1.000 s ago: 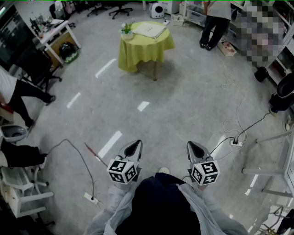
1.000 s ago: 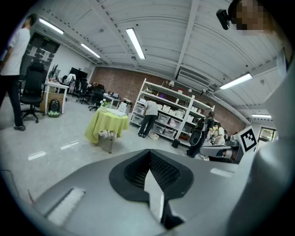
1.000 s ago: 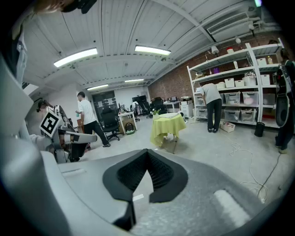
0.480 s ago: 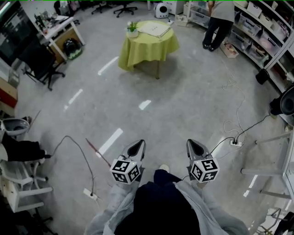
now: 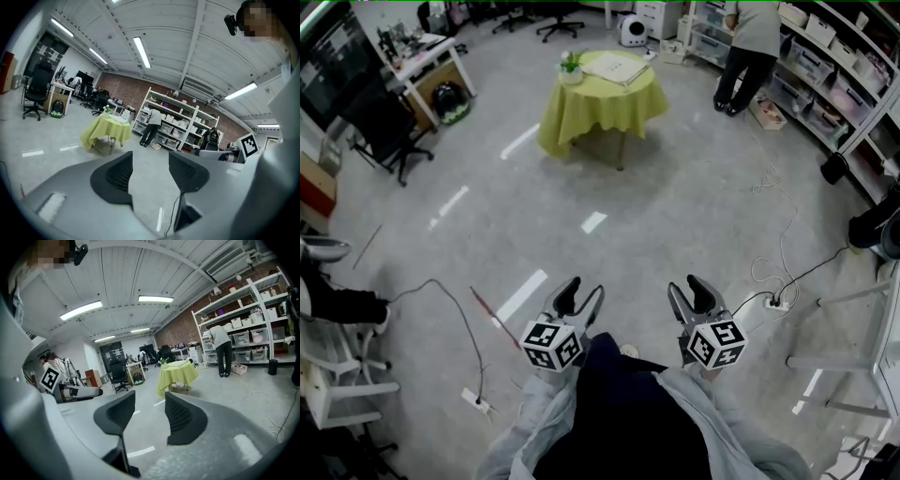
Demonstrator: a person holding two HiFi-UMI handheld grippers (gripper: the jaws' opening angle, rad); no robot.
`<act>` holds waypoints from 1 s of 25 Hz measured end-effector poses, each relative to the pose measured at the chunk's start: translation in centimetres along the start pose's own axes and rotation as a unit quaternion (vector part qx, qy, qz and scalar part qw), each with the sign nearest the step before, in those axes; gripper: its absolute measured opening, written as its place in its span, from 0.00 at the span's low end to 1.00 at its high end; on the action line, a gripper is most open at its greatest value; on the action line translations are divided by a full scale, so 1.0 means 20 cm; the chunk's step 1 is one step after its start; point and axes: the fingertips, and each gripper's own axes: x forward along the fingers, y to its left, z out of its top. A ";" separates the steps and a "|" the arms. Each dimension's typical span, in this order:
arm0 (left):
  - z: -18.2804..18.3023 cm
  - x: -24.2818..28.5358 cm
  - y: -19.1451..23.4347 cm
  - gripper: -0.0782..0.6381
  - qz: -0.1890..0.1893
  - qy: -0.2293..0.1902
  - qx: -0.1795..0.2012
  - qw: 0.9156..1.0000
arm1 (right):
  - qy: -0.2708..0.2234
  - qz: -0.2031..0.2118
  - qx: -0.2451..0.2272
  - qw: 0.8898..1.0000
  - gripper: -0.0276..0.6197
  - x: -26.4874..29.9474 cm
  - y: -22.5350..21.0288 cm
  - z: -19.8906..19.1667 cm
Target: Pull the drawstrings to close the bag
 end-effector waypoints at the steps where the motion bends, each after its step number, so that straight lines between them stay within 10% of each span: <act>1: 0.01 0.00 -0.01 0.46 0.005 -0.003 0.001 1.000 | 0.000 0.001 0.000 1.000 0.35 -0.01 -0.01 0.01; 25: 0.41 0.78 0.31 0.48 -0.028 0.012 -0.008 1.000 | -0.002 -0.020 0.010 1.000 0.35 0.66 -0.44 0.40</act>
